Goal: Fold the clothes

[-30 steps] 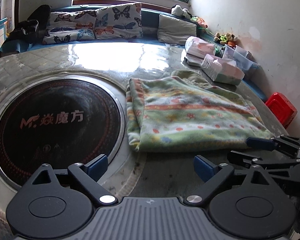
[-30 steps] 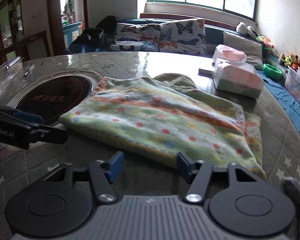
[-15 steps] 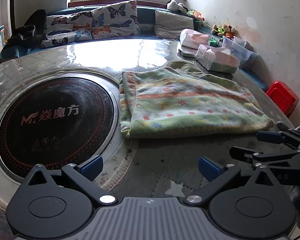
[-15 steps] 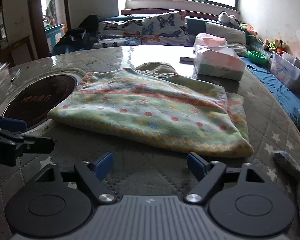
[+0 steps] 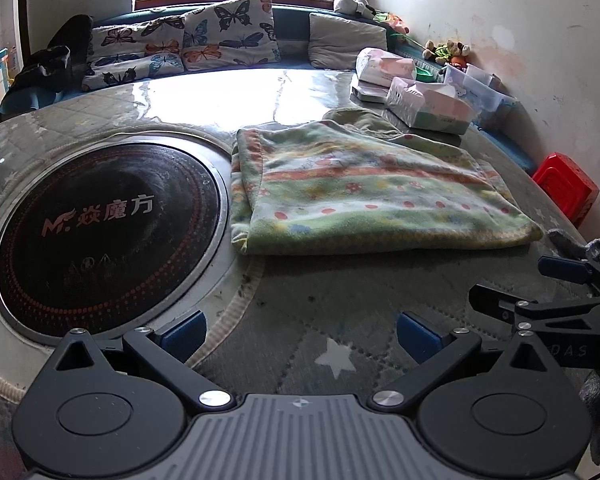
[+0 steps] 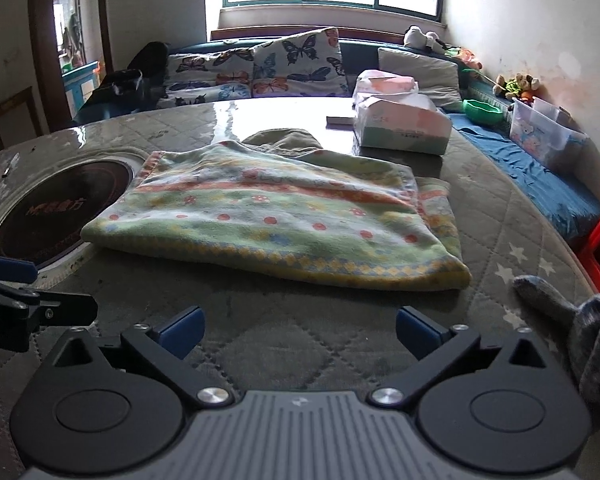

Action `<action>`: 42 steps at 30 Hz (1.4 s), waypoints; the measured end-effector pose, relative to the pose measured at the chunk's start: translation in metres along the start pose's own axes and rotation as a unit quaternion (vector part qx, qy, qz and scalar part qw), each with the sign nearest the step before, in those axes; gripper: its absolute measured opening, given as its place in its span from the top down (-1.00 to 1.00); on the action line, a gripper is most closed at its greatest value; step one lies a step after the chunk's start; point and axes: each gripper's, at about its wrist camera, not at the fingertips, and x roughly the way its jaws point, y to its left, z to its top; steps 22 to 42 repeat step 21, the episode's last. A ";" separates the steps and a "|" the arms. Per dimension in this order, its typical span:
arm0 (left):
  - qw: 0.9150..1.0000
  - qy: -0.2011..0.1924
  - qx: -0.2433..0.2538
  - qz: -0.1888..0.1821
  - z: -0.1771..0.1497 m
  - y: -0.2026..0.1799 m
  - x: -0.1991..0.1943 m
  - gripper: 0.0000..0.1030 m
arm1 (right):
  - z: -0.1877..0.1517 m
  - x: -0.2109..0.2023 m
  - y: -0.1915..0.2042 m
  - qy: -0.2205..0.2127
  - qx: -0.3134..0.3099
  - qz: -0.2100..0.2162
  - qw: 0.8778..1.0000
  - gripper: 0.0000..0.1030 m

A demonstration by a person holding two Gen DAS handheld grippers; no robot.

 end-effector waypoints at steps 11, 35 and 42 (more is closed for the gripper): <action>1.000 -0.012 0.009 -0.003 -0.007 -0.005 -0.013 -1.00 | -0.009 -0.010 0.004 -0.002 0.006 0.000 1.000 -1.00; 0.999 -0.025 0.022 -0.006 -0.014 -0.011 -0.023 -1.00 | -0.015 -0.020 0.007 -0.010 0.011 0.003 1.000 -1.00; 0.999 -0.025 0.022 -0.006 -0.014 -0.011 -0.023 -1.00 | -0.015 -0.020 0.007 -0.010 0.011 0.003 1.000 -1.00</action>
